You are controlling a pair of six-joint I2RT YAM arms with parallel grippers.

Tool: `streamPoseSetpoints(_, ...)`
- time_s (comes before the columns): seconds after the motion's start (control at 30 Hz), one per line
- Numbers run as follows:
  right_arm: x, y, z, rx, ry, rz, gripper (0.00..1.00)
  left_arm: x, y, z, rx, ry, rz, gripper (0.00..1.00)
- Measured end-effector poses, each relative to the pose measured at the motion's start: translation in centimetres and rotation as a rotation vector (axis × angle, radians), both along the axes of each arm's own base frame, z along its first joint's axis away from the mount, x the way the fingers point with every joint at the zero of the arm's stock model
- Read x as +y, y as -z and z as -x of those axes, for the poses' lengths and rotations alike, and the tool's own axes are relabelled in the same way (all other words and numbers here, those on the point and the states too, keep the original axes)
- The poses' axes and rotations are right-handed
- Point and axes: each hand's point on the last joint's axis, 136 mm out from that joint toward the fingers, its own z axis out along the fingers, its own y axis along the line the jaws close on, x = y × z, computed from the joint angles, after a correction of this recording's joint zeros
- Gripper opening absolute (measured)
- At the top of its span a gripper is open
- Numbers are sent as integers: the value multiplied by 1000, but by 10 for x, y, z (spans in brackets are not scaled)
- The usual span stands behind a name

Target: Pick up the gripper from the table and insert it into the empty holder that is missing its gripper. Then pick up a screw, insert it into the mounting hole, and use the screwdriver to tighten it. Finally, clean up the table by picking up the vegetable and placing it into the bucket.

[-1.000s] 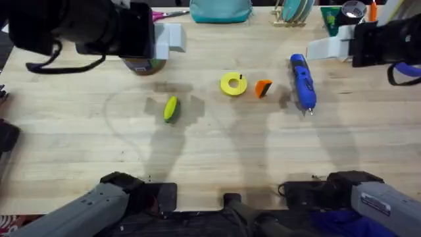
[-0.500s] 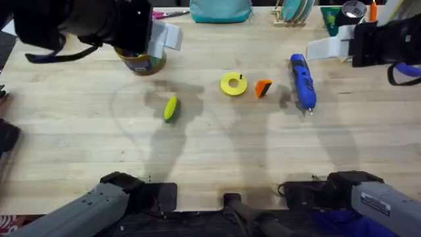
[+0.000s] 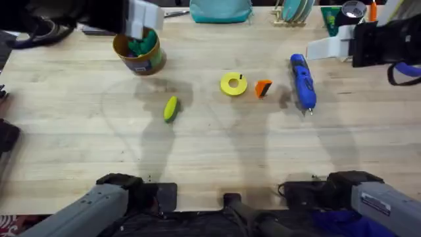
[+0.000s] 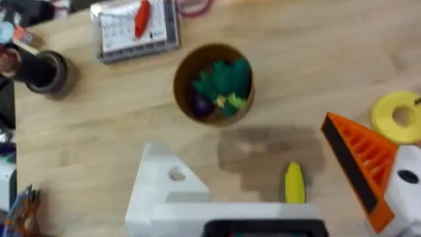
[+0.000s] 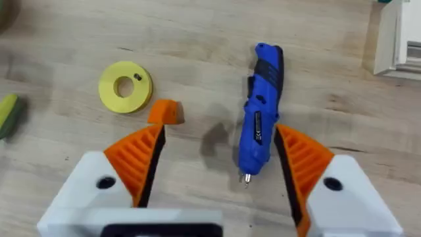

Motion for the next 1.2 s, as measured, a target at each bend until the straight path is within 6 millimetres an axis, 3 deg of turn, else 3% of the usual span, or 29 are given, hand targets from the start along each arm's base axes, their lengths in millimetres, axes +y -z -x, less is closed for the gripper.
streamPoseSetpoints(0.23,0,0,0,0,0,0,997,-3,-8,-18,-167,28,43,986)
streamPoseSetpoints(0.53,0,0,0,0,0,0,997,-17,5,-18,-425,105,108,986)
streamPoseSetpoints(0.83,0,0,0,0,0,0,996,-28,30,13,-606,191,158,986)
streamPoseSetpoints(1.2,0,0,0,0,0,0,996,-35,52,54,-693,268,191,986)
